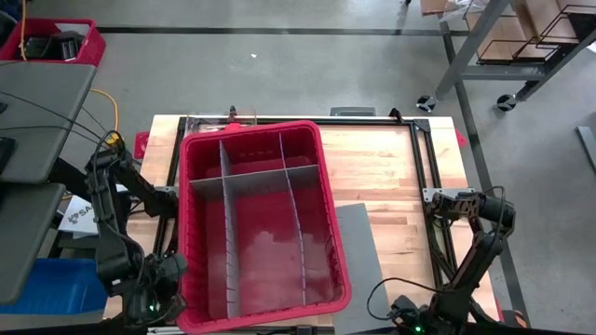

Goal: Sort blocks
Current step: Assemble the bin divider into the red bin

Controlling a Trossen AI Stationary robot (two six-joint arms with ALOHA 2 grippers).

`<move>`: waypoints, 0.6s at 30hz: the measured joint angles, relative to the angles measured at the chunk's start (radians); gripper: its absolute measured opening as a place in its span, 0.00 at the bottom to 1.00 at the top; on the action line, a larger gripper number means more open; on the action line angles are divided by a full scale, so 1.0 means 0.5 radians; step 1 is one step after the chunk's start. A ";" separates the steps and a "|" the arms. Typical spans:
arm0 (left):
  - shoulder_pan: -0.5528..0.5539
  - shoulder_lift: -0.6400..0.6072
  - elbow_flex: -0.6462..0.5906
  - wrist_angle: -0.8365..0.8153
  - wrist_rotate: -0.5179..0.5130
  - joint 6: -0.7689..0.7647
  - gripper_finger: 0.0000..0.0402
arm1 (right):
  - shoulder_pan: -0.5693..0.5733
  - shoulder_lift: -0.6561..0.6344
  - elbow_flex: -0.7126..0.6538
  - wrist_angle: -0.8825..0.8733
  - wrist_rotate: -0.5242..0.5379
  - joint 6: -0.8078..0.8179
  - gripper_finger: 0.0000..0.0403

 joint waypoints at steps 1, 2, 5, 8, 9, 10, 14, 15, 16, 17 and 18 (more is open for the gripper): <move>0.000 0.016 0.000 0.015 -0.019 0.003 0.00 | 0.022 0.003 0.000 -0.006 -0.009 -0.003 0.00; 0.003 0.031 -0.001 0.031 -0.025 0.003 0.00 | 0.041 0.003 0.000 -0.037 -0.043 -0.007 0.00; 0.034 0.035 -0.002 0.039 -0.023 0.045 0.00 | 0.105 -0.026 0.000 -0.118 -0.219 0.022 0.00; 0.035 0.068 -0.001 0.068 -0.001 0.076 0.00 | 0.128 -0.030 0.005 -0.242 -0.363 0.084 0.00; 0.042 0.071 -0.002 0.071 -0.009 0.076 0.00 | 0.118 -0.037 0.024 -0.307 -0.378 0.101 0.00; 0.048 0.070 -0.002 0.070 0.002 0.075 0.00 | 0.102 -0.048 0.045 -0.388 -0.376 0.103 0.00; 0.049 0.075 -0.002 0.087 -0.002 0.076 0.00 | 0.006 -0.056 0.059 -0.776 -0.400 0.094 0.00; 0.051 0.073 -0.002 0.090 -0.003 0.076 0.00 | -0.017 -0.050 0.040 -0.909 -0.397 0.096 0.00; 0.051 0.069 -0.002 0.092 0.002 0.077 0.00 | -0.036 -0.041 0.030 -1.019 -0.369 0.096 0.00; 0.051 0.067 -0.002 0.096 0.003 0.076 0.00 | -0.059 -0.040 0.034 -1.008 -0.342 0.093 0.00; 0.051 0.066 -0.002 0.103 0.002 0.076 0.00 | -0.081 -0.048 0.048 -0.988 -0.304 0.085 0.00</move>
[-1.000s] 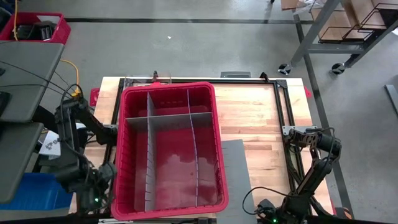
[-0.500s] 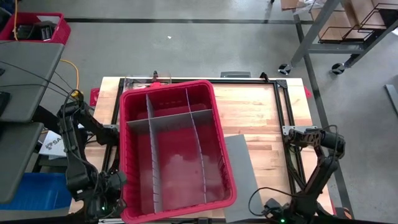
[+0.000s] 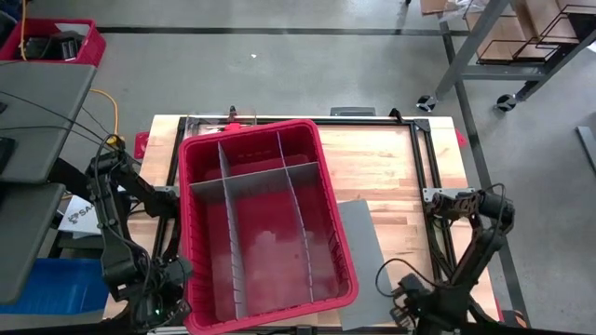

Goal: Sort blocks
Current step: Assemble the bin divider into the red bin

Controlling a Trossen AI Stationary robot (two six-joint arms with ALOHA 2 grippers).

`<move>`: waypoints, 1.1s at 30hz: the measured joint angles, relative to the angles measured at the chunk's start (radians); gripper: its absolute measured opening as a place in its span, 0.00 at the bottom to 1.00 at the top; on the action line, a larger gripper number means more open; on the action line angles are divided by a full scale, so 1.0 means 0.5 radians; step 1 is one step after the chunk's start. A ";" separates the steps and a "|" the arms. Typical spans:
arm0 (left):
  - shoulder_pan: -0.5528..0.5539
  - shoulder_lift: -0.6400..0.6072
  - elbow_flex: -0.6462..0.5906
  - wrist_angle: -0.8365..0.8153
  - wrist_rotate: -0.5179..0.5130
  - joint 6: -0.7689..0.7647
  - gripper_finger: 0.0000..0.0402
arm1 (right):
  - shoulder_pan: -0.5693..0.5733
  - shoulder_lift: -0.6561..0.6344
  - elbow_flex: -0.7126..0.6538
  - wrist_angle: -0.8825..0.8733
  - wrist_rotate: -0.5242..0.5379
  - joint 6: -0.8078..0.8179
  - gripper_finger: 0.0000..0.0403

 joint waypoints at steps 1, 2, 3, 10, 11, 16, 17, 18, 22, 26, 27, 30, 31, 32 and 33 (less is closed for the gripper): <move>0.000 0.001 0.000 0.005 0.002 0.000 0.00 | -0.022 -0.007 -0.002 0.026 0.035 -0.019 0.00; 0.000 0.002 0.000 0.004 0.000 0.002 0.00 | -0.046 -0.004 -0.011 0.024 0.063 -0.034 0.00; 0.000 0.001 0.000 0.005 0.003 0.016 0.00 | -0.067 0.006 -0.016 0.028 0.107 -0.034 0.00; 0.005 0.011 0.000 0.002 -0.004 0.063 0.00 | -0.170 0.139 -0.008 0.341 0.248 -0.051 0.00; 0.005 0.014 0.000 0.004 -0.003 0.066 0.00 | -0.179 0.147 -0.008 0.403 0.276 -0.050 0.00; 0.010 0.022 0.000 0.001 -0.009 0.139 0.00 | -0.197 0.135 -0.009 0.541 0.480 -0.058 0.00; 0.011 0.026 0.001 0.001 -0.010 0.156 0.00 | -0.196 0.134 -0.011 0.571 0.534 -0.065 0.00; 0.011 0.030 0.001 0.000 -0.010 0.168 0.00 | -0.196 0.136 -0.012 0.603 0.601 -0.068 0.00; 0.011 0.045 0.001 0.001 -0.010 0.172 0.00 | -0.206 0.130 -0.014 0.733 0.913 -0.075 0.00; 0.010 0.074 0.002 0.026 -0.016 0.172 0.00 | -0.204 0.111 -0.014 0.902 1.157 -0.088 0.00; 0.011 0.076 0.002 0.032 -0.013 0.172 0.00 | -0.201 0.096 -0.014 0.934 1.193 -0.089 0.00; 0.011 0.089 0.004 0.044 -0.015 0.172 0.00 | -0.144 0.054 -0.013 1.000 1.205 -0.153 0.00; 0.011 0.090 0.004 0.046 -0.016 0.171 0.00 | -0.120 0.049 -0.013 1.005 1.177 -0.170 0.00; 0.011 0.091 0.004 0.053 -0.027 0.168 0.00 | -0.094 0.048 -0.008 1.005 1.131 -0.174 0.00; 0.011 0.096 0.004 0.068 -0.045 0.169 0.00 | -0.067 0.048 -0.001 1.002 1.074 -0.174 0.00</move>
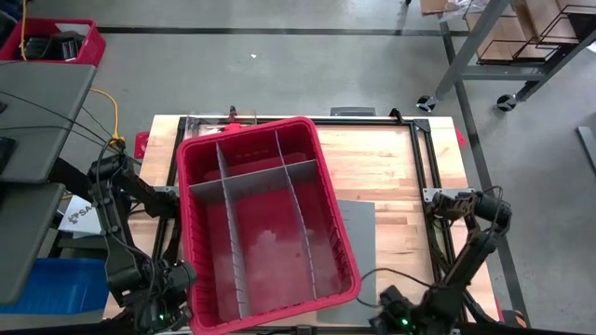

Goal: Sort blocks
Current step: Assemble the bin divider into the red bin

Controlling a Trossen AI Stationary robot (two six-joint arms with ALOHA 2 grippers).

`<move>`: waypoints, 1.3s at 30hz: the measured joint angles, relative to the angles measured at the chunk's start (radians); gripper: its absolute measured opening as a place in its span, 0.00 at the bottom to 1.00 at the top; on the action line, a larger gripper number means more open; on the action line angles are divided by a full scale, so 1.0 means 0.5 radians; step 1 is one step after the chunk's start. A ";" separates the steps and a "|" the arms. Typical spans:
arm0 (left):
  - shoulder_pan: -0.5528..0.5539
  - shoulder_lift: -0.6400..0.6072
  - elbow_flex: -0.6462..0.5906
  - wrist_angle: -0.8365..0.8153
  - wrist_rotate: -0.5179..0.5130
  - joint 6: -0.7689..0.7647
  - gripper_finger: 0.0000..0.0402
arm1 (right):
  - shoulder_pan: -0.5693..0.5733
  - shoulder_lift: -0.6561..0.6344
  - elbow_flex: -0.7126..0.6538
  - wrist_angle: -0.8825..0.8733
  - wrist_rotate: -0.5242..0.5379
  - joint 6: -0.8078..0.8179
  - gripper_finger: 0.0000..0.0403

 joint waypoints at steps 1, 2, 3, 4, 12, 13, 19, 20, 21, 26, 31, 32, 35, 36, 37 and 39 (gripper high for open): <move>0.004 0.008 0.000 0.024 -0.024 0.004 0.00 | 0.026 0.000 0.004 0.005 -0.055 0.004 0.00; 0.014 0.018 0.000 0.057 -0.051 0.010 0.00 | 0.054 -0.002 0.005 0.002 -0.101 0.022 0.00; 0.024 0.032 0.000 0.089 -0.070 0.019 0.00 | 0.083 -0.002 0.005 -0.007 -0.125 0.046 0.00; 0.040 0.045 0.001 0.119 -0.086 0.034 0.00 | 0.111 -0.002 0.005 -0.018 -0.131 0.075 0.00; 0.193 0.225 0.009 0.357 -0.150 0.265 0.00 | 0.212 -0.003 0.005 -0.011 -0.201 0.101 0.00; 0.216 0.239 0.010 0.365 -0.134 0.285 0.00 | 0.208 -0.003 0.005 -0.010 -0.200 0.101 0.00; 0.351 0.260 0.003 0.310 -0.295 0.226 0.00 | 0.111 -0.004 0.005 -0.021 -0.140 0.090 0.00; 0.373 0.263 0.004 0.319 -0.366 0.201 0.00 | 0.089 -0.004 0.005 -0.023 -0.140 0.089 0.00; 0.394 0.269 0.004 0.327 -0.442 0.172 0.00 | 0.064 -0.005 0.005 -0.037 -0.142 0.086 0.00; 0.508 0.273 -0.007 0.300 -0.636 0.108 0.00 | -0.048 -0.007 0.007 -0.138 -0.189 0.085 0.00; 0.529 0.208 0.022 0.436 -0.620 0.264 0.00 | -0.115 -0.021 0.154 -0.648 -0.211 0.085 0.00; 0.520 0.190 0.051 0.445 -0.623 0.336 0.00 | -0.124 -0.022 0.214 -0.819 -0.244 0.084 0.00; 0.468 0.137 0.139 0.473 -0.630 0.513 0.00 | -0.140 -0.023 0.348 -1.289 -0.352 0.071 0.00; 0.449 0.123 0.163 0.462 -0.633 0.543 0.00 | -0.141 -0.023 0.390 -1.428 -0.374 0.071 0.00; 0.432 0.111 0.186 0.461 -0.636 0.567 0.00 | -0.146 -0.023 0.440 -1.572 -0.421 0.070 0.00; 0.394 0.089 0.240 0.468 -0.649 0.604 0.00 | -0.150 -0.023 0.529 -1.854 -0.538 0.070 0.00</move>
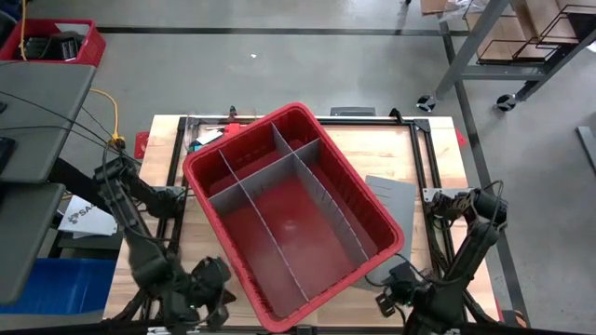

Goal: Sort blocks
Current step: Assemble the bin divider into the red bin

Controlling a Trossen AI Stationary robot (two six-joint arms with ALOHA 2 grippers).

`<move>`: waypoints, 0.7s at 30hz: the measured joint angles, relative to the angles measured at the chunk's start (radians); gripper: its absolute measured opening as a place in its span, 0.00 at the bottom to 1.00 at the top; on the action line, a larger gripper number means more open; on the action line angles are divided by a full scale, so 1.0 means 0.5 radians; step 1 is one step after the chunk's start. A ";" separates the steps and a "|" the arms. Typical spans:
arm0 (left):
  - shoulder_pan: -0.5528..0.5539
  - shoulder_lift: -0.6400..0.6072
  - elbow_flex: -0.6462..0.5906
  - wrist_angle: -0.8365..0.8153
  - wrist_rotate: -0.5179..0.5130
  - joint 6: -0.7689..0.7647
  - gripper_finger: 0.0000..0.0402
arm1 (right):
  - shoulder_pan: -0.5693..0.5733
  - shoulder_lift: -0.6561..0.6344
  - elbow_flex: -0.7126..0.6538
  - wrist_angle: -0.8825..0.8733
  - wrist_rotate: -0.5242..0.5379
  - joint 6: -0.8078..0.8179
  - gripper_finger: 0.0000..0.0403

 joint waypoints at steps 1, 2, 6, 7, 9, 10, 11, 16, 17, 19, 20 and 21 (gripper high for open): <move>-0.019 -0.007 0.028 0.009 -0.021 0.026 0.00 | 0.000 0.000 0.035 -0.149 -0.031 0.003 0.00; -0.037 -0.010 0.055 0.031 -0.065 0.056 0.00 | 0.001 0.000 0.070 -0.295 -0.036 0.005 0.00; -0.087 -0.008 0.149 0.198 -0.421 0.208 0.00 | -0.066 -0.040 0.144 -0.521 0.101 -0.030 0.00; -0.089 -0.008 0.171 0.284 -0.521 0.278 0.00 | -0.093 -0.074 0.109 -0.505 0.192 -0.027 0.00; -0.083 -0.013 0.211 0.467 -0.677 0.474 0.00 | -0.155 -0.105 0.112 -0.553 0.255 -0.015 0.00; -0.083 -0.013 0.229 0.560 -0.718 0.583 0.00 | -0.174 -0.114 0.130 -0.539 0.298 -0.018 0.00; -0.078 -0.014 0.254 0.651 -0.733 0.689 0.00 | -0.188 -0.130 0.134 -0.524 0.374 -0.037 0.00; -0.082 -0.020 0.407 0.959 -0.748 1.159 0.00 | -0.309 -0.172 0.134 -0.438 0.525 -0.126 0.00; -0.087 -0.020 0.433 0.997 -0.771 1.235 0.00 | -0.343 -0.172 0.133 -0.378 0.538 -0.171 0.00; -0.099 -0.019 0.483 1.053 -0.827 1.399 0.00 | -0.397 -0.172 0.132 -0.187 0.581 -0.274 0.00; -0.105 -0.019 0.509 1.077 -0.844 1.477 0.00 | -0.427 -0.171 0.132 -0.048 0.621 -0.338 0.00; -0.108 -0.019 0.532 1.088 -0.856 1.554 0.00 | -0.452 -0.171 0.132 0.098 0.670 -0.443 0.00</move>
